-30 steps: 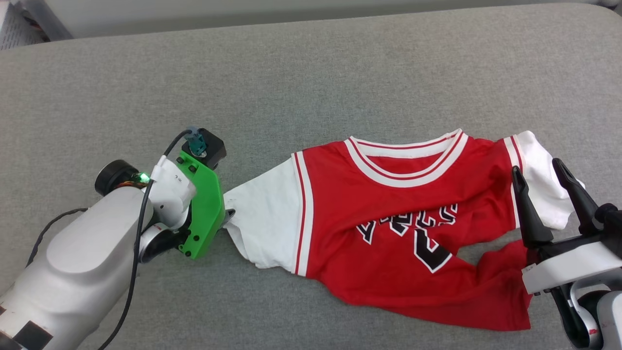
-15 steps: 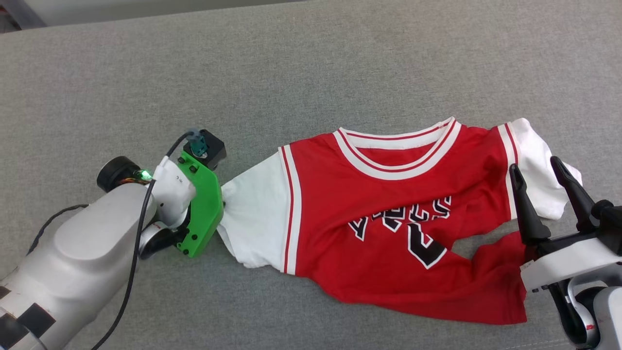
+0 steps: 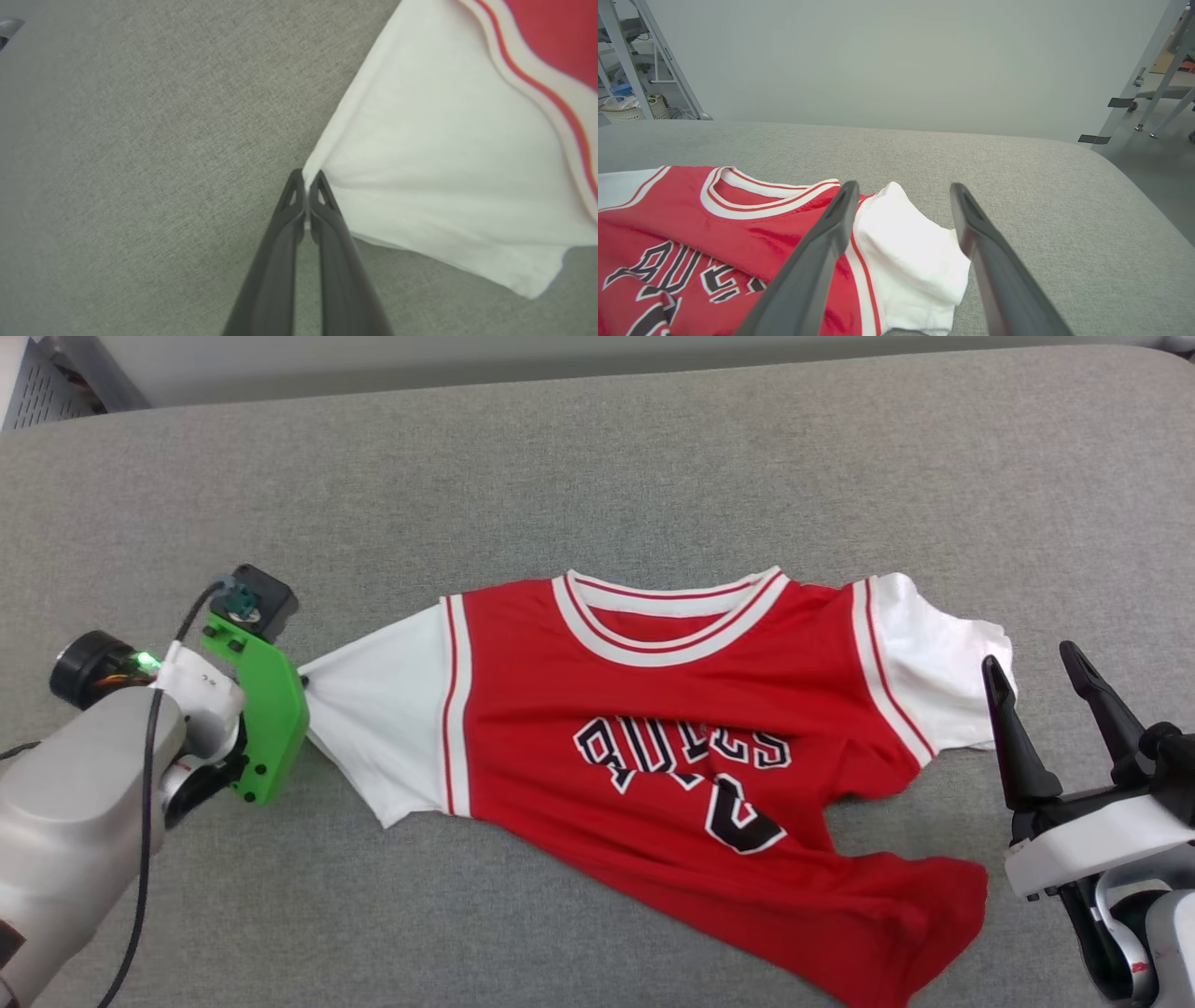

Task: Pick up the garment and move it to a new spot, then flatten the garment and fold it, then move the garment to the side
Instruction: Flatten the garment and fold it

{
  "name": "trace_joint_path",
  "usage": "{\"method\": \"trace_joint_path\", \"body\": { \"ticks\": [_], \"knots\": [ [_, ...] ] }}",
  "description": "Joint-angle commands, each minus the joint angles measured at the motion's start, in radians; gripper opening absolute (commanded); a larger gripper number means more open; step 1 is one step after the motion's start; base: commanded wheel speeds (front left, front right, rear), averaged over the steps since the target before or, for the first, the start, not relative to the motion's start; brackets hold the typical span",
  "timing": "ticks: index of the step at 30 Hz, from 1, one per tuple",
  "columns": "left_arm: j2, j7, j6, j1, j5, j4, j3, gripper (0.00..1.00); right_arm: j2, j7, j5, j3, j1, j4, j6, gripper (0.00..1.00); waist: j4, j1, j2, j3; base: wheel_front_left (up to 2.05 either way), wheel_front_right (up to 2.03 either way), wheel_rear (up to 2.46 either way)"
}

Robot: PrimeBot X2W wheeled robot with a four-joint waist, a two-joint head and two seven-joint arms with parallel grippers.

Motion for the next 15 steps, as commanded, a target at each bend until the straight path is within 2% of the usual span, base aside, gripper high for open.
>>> {"method": "trace_joint_path", "body": {
  "ticks": [1,8,15],
  "knots": [
    [0.018,-0.01,0.006,-0.02,-0.014,0.019,0.004,0.0,-0.003,0.006,0.004,-0.001,0.011,-0.003,-0.001,1.0,0.0,0.0,0.0,-0.001,0.0,0.0,0.0],
    [0.036,-0.04,0.015,-0.011,-0.014,0.132,0.005,0.0,-0.007,0.014,0.012,-0.019,0.029,0.0,-0.001,1.0,-0.007,0.0,0.0,0.0,0.0,0.0,0.0],
    [0.0,-0.08,0.013,0.007,-0.022,0.181,0.003,0.0,-0.014,0.027,0.02,-0.036,0.026,0.004,-0.001,1.0,0.0,0.0,0.0,-0.015,0.0,0.0,0.0]
  ]
}}
